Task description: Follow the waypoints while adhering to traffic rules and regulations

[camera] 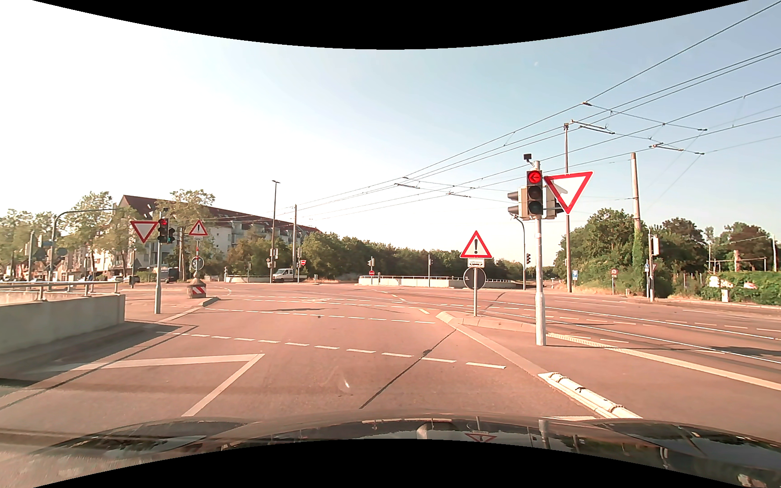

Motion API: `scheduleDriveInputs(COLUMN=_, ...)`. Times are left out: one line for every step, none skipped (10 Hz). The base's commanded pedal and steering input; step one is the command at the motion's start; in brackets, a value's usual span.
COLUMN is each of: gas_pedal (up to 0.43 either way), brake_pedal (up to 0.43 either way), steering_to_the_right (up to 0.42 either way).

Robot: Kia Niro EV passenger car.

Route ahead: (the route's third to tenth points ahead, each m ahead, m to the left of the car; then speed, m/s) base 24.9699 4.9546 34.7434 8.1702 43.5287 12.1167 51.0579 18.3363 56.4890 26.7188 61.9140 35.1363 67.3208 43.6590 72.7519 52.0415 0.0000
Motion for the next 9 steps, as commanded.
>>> scheduleDriveInputs(gas_pedal=0.000, brake_pedal=0.232, steering_to_the_right=-0.082)
scheduleDriveInputs(gas_pedal=0.000, brake_pedal=0.232, steering_to_the_right=-0.082)
scheduleDriveInputs(gas_pedal=0.000, brake_pedal=0.232, steering_to_the_right=-0.082)
scheduleDriveInputs(gas_pedal=0.000, brake_pedal=0.232, steering_to_the_right=-0.082)
scheduleDriveInputs(gas_pedal=0.000, brake_pedal=0.232, steering_to_the_right=-0.082)
scheduleDriveInputs(gas_pedal=0.000, brake_pedal=0.232, steering_to_the_right=-0.082)
scheduleDriveInputs(gas_pedal=0.000, brake_pedal=0.232, steering_to_the_right=-0.082)
scheduleDriveInputs(gas_pedal=0.000, brake_pedal=0.232, steering_to_the_right=-0.082)
scheduleDriveInputs(gas_pedal=0.000, brake_pedal=0.232, steering_to_the_right=-0.082)
